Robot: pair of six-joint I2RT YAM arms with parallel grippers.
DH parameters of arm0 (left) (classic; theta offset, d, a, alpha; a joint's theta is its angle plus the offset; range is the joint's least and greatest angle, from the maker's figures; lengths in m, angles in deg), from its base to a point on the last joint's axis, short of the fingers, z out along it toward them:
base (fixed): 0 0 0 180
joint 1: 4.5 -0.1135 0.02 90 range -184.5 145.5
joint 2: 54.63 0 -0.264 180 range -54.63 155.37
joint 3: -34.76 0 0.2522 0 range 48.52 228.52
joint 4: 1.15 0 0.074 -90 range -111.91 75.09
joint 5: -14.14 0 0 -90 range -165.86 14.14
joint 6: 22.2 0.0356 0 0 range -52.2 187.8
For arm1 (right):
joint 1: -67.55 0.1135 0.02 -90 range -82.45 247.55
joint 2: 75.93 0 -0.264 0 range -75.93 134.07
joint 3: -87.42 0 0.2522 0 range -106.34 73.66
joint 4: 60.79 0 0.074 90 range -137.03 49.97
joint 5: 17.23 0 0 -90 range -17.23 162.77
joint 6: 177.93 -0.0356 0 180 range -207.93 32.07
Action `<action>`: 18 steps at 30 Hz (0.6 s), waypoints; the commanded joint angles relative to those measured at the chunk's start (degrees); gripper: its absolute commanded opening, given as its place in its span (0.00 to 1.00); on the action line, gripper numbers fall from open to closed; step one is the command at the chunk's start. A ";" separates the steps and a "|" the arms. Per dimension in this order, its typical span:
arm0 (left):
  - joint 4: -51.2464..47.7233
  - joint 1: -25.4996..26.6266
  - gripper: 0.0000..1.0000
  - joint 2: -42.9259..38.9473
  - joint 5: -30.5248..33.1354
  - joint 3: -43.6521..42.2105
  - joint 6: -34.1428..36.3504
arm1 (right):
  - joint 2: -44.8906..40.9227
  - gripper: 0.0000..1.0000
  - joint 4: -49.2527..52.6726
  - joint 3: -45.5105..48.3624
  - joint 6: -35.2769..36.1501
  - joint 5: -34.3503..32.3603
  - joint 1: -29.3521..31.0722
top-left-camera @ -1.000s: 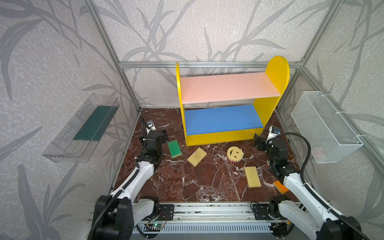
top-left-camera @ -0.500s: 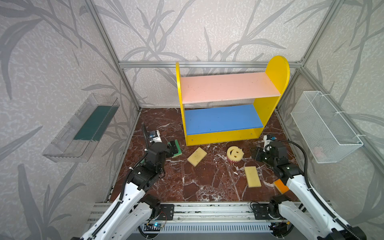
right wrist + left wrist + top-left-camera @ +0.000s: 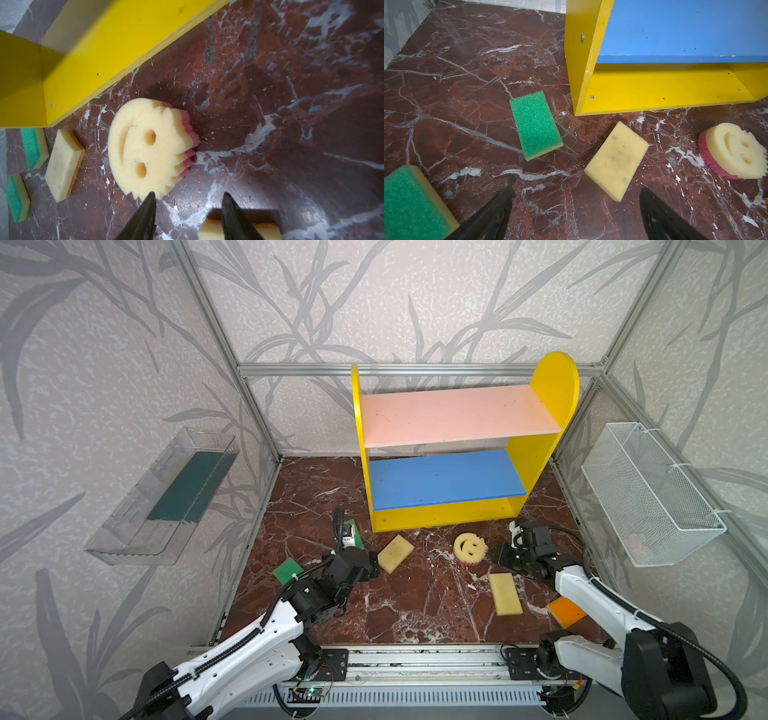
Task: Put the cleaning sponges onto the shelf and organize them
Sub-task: 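Close the right gripper on the yellow smiley sponge while the left hovers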
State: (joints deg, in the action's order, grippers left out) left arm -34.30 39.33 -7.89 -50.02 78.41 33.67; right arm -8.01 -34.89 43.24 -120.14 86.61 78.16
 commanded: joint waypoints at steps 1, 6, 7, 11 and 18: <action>6.30 0.20 0.95 0.26 0.76 -1.22 -1.79 | 5.23 0.51 -4.19 -1.21 -1.42 2.03 1.11; 9.25 0.20 0.95 -1.84 -0.79 -1.55 -0.19 | 10.48 0.49 -6.06 -3.56 -1.94 3.14 1.69; 9.57 0.20 0.95 -2.12 -1.03 -1.64 -0.07 | 11.01 0.49 -6.14 -3.76 -2.19 2.95 1.69; 10.69 0.20 0.95 -2.62 -2.01 -2.26 -0.40 | 12.23 0.47 -8.92 -3.52 -3.78 3.78 1.69; 10.99 0.19 0.94 -4.67 -1.97 -3.93 -1.26 | 9.66 0.46 -11.48 -1.81 -6.63 4.18 1.69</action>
State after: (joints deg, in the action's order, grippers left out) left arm -24.05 39.33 -11.23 -52.33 75.68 33.64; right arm 3.55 -44.86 40.62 -125.10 90.05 79.67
